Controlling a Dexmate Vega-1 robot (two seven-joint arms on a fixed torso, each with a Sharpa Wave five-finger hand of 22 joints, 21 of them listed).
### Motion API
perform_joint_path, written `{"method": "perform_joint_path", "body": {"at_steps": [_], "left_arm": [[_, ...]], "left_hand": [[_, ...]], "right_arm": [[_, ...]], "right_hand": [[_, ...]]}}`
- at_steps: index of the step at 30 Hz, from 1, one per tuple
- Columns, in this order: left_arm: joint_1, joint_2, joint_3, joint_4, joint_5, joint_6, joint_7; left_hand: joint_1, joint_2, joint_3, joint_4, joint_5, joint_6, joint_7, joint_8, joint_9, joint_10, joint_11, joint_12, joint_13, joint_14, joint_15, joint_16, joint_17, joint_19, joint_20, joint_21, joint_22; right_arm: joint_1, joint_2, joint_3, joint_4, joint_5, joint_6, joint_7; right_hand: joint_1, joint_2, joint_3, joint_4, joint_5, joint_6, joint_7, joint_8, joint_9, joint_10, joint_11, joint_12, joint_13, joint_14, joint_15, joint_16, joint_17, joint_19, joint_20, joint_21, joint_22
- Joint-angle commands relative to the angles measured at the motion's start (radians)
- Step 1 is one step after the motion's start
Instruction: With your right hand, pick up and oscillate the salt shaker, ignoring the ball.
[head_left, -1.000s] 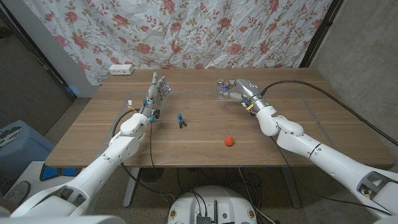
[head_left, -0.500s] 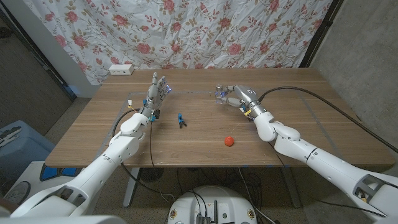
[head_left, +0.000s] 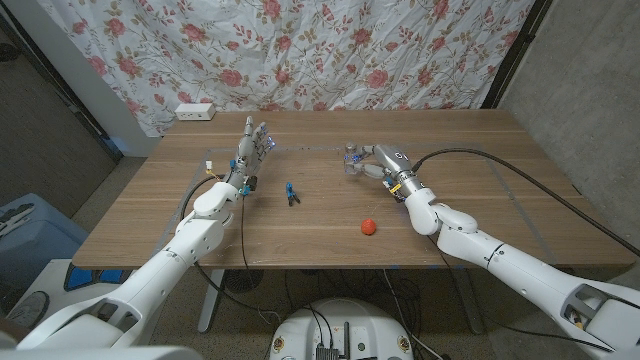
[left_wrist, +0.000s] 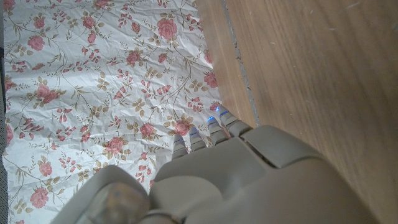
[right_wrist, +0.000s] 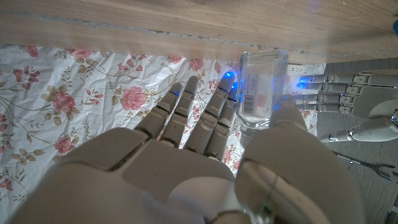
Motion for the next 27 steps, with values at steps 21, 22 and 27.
{"method": "perform_joint_path", "body": {"at_steps": [21,22,27], "left_arm": [[0.000,0.000,0.000,0.000,0.000,0.000,0.000],[0.000,0.000,0.000,0.000,0.000,0.000,0.000],[0.000,0.000,0.000,0.000,0.000,0.000,0.000]], "left_hand": [[0.000,0.101,-0.002,0.006,0.008,0.001,-0.010,0.004,0.006,0.000,-0.007,0.007,0.004,0.000,-0.106,0.005,0.006,0.005,-0.024,0.004,0.005],[0.000,0.101,-0.002,0.006,0.008,0.001,-0.009,0.004,0.006,0.000,-0.007,0.008,0.004,0.000,-0.105,0.005,0.006,0.005,-0.024,0.005,0.005],[0.000,0.101,-0.002,0.006,0.008,0.001,-0.009,0.004,0.006,0.001,-0.008,0.008,0.004,0.000,-0.106,0.005,0.006,0.005,-0.024,0.005,0.005]], "right_arm": [[0.001,0.059,-0.057,0.112,-0.001,0.015,-0.100],[0.002,0.060,-0.059,0.115,-0.002,0.016,-0.102],[0.009,0.067,-0.069,0.134,-0.002,0.025,-0.113]], "right_hand": [[0.017,0.007,0.006,-0.021,0.007,0.044,-0.032,0.001,0.006,0.007,-0.002,0.002,0.001,0.005,-0.134,0.011,0.004,0.009,0.001,0.001,0.004],[0.017,0.007,0.007,-0.021,0.007,0.044,-0.032,0.001,0.006,0.007,-0.002,0.002,0.000,0.005,-0.134,0.011,0.004,0.009,0.001,0.002,0.004],[0.019,0.007,0.007,-0.024,0.007,0.045,-0.032,0.000,0.006,0.008,-0.002,0.003,0.000,0.004,-0.134,0.011,0.004,0.010,0.001,0.002,0.004]]}}
